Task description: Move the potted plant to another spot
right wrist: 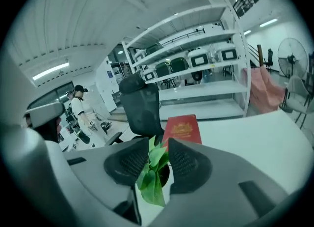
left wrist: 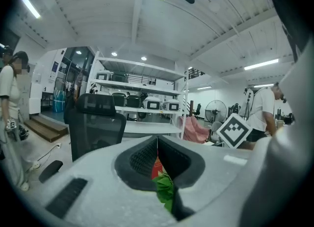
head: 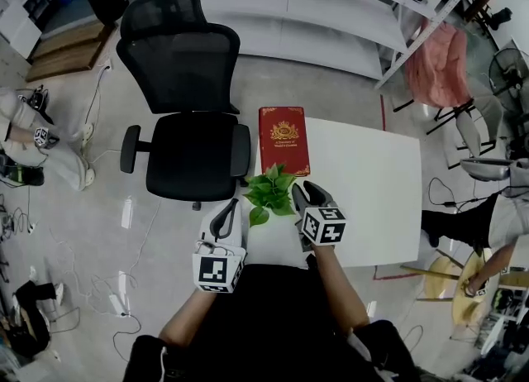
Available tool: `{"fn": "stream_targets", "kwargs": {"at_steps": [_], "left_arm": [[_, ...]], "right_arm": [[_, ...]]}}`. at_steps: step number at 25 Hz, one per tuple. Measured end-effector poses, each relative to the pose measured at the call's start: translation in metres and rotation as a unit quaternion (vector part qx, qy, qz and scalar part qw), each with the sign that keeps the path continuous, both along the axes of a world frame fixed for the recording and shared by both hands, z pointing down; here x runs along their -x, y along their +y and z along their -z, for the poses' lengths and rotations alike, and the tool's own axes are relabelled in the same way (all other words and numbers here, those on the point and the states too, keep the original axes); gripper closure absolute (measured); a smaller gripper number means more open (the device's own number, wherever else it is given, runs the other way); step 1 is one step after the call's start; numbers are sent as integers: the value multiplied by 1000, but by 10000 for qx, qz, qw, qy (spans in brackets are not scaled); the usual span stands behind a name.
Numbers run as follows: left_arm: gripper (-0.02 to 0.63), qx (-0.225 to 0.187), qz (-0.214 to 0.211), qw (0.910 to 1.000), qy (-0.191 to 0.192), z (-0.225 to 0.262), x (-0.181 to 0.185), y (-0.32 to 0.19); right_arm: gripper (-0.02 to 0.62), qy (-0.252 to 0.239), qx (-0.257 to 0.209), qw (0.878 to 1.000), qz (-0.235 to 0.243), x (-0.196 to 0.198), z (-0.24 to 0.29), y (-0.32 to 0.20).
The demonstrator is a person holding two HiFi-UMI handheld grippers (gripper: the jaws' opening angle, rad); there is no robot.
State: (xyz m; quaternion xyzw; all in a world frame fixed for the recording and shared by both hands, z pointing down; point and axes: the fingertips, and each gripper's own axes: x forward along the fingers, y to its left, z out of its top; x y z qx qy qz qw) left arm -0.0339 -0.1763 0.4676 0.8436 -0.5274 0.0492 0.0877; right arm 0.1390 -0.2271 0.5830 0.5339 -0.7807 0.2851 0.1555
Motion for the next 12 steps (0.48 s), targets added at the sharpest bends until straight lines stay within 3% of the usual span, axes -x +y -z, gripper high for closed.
{"fn": "stream_targets", "kwargs": {"at_steps": [6, 12], "left_arm": [[588, -46, -43, 10000, 75, 12, -1, 1], [588, -132, -101, 9997, 175, 23, -4, 5]], "right_arm": [[525, 278, -892, 9956, -50, 7, 62, 16], [572, 367, -1426, 9890, -173, 11, 103, 33]]}}
